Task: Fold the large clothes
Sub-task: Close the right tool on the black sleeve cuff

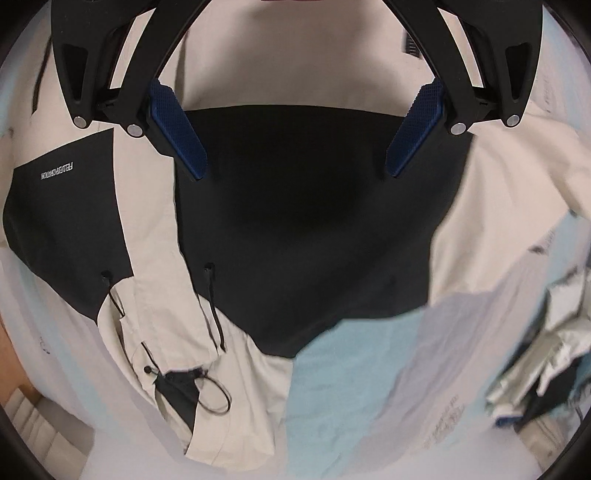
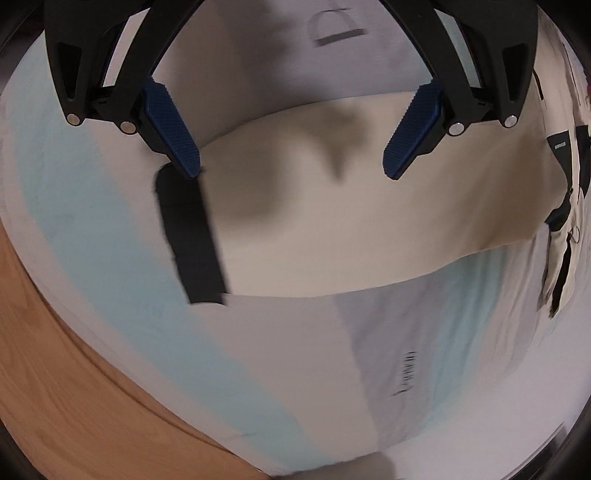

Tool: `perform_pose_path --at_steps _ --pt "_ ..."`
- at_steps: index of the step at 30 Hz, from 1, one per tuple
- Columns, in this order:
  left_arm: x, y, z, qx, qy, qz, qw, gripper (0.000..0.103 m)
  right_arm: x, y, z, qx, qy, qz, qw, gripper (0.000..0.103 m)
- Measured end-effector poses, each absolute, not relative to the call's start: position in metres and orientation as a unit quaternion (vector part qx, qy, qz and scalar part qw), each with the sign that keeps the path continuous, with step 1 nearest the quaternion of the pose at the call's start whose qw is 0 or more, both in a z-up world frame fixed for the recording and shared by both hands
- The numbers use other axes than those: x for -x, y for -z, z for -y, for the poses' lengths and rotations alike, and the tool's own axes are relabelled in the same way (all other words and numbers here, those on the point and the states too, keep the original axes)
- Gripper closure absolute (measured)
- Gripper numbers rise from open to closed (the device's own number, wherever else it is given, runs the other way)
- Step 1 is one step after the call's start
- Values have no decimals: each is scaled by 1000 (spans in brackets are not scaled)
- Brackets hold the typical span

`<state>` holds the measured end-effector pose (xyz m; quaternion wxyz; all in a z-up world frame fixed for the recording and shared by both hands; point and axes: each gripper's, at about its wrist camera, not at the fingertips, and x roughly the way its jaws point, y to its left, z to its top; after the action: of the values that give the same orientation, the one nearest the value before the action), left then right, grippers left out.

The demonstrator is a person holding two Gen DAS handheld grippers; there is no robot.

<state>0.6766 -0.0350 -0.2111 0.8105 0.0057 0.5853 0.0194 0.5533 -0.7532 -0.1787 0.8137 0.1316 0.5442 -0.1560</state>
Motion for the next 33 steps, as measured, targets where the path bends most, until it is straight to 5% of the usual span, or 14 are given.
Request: perform_pose_path --at_steps 5,17,23,33 --pt "-674 222 42 -26 -21 -599 800 7 -550 196 793 -140 166 -559 800 17" --pt "-666 230 45 -33 -31 -617 786 7 -553 240 824 -176 171 -573 782 20" --pt "-660 228 47 -41 -34 -621 782 7 -558 236 820 -175 162 -576 782 46" --pt "-647 194 56 -36 -38 -619 784 7 -551 185 809 -201 156 -561 788 53"
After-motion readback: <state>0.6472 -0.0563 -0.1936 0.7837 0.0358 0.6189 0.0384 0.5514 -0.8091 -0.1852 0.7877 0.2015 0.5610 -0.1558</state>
